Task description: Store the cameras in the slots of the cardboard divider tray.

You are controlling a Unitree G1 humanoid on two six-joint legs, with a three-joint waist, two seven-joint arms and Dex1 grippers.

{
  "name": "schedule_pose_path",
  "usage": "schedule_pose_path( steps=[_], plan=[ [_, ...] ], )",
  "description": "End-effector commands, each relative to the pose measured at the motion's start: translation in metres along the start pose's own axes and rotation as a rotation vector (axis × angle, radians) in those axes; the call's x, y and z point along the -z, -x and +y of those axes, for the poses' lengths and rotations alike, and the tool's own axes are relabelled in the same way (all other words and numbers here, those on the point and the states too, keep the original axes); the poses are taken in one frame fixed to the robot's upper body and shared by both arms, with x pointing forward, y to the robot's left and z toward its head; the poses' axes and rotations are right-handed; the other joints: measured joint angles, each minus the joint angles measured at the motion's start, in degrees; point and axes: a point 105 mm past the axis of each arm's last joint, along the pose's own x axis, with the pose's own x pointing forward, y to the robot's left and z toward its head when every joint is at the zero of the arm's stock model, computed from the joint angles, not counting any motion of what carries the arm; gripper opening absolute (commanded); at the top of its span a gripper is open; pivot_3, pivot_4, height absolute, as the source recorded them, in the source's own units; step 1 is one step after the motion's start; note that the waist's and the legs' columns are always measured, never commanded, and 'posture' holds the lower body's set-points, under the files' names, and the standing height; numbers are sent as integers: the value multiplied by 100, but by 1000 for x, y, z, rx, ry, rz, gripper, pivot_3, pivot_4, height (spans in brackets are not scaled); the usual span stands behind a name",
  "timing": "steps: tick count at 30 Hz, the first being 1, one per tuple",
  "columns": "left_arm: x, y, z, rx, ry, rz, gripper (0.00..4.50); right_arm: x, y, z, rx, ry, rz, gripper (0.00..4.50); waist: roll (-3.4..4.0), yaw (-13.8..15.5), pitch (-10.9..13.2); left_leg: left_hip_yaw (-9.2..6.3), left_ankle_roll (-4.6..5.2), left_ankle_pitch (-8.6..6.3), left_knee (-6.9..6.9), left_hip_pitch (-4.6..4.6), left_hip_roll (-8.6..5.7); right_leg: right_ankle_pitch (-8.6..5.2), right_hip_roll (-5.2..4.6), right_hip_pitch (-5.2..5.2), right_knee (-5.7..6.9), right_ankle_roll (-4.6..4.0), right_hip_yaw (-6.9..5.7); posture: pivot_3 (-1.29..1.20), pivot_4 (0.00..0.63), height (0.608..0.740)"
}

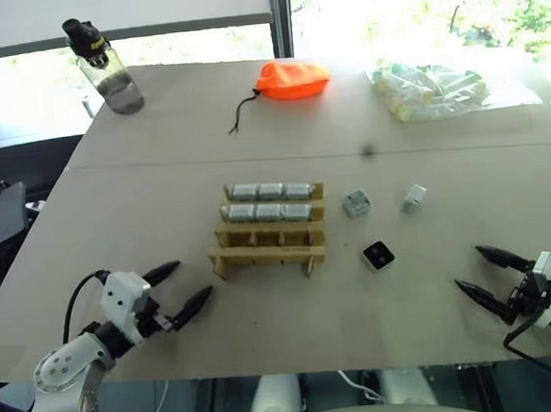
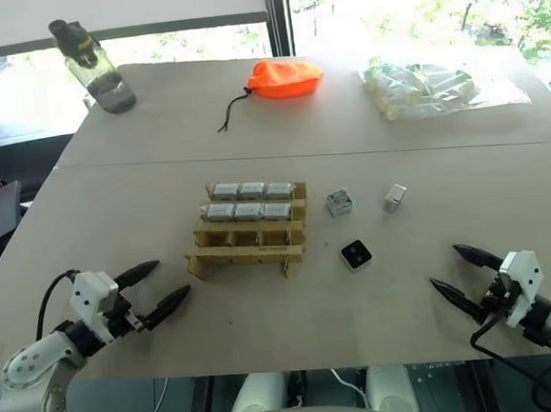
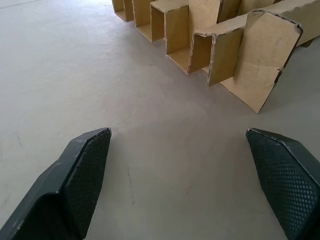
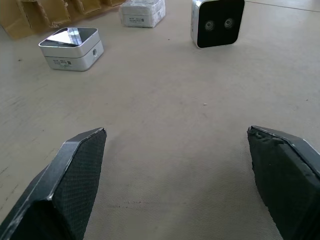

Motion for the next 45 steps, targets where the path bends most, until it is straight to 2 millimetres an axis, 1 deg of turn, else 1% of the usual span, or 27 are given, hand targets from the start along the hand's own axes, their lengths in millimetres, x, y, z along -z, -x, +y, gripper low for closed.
schedule_pose_path(
  steps=[1,12,17,22,24,26,29,31,33,37,39,42,45],
  plan=[
    [0,1,1,-7,-9,6,4479,6,2,3,-2,-16,11,4500,-1,0,0,0,0,0,1,0,0,0,0,0,0,0,0,0,150,726],
    [2,0,-6,-9,13,20,4479,5,-2,5,3,-3,8,4500,-1,-5,-1,0,-1,1,5,6,1,1,3,5,6,1,1,0,150,726],
    [0,6,-3,-11,1,28,4479,-4,-1,8,9,-8,-7,4500,0,-3,-1,2,-2,1,5,6,0,1,3,5,7,0,2,0,150,726],
    [-5,12,0,-11,-18,34,4479,-11,-2,17,11,-14,-25,4500,2,-4,0,6,-1,1,6,6,0,1,2,4,7,1,5,0,150,726],
    [-12,12,0,6,-23,23,4479,-18,-6,21,28,-35,-62,4500,1,-7,0,7,-1,1,8,6,0,1,2,4,7,2,6,0,150,726],
    [-25,9,0,29,-32,-5,4479,-26,-11,25,35,-46,-91,4500,5,-9,3,5,-1,1,8,6,2,1,2,4,9,2,6,0,150,726],
    [-58,4,3,76,-35,-100,4479,-37,-22,36,16,-40,-109,4500,4,6,8,3,-2,1,17,4,1,0,0,3,19,2,5,0,150,726],
    [-74,2,0,121,-47,-135,4479,-42,-29,45,1,-49,-122,4500,0,11,10,-8,-3,2,26,1,1,-1,-1,3,28,2,1,0,150,726],
    [-87,-1,-6,188,-65,-146,4479,-46,-37,56,-13,-48,-119,4500,3,4,11,-7,-6,4,27,3,0,-1,0,3,33,2,3,0,150,726],
    [-112,0,-29,382,-111,-160,4479,-47,-58,73,-6,-32,-86,4500,-1,-15,16,1,-31,18,27,0,-2,-1,6,-3,39,1,11,0,150,726],
    [-123,0,-37,450,-139,-160,4479,-46,-66,77,4,-36,-51,4500,2,-15,19,8,-36,21,27,1,-2,-1,9,-5,39,2,19,0,150,726],
    [-136,2,-48,559,-213,-104,4479,-37,-75,84,1,-14,70,4500,-6,-11,24,9,-40,23,28,2,-3,-11,10,-6,40,18,21,0,150,726],
    [-133,8,-57,662,-253,-12,4479,-43,-82,87,-7,-7,99,4500,-2,-11,26,11,-42,24,31,2,-4,-13,12,-9,47,17,25,0,150,726]
  ],
)
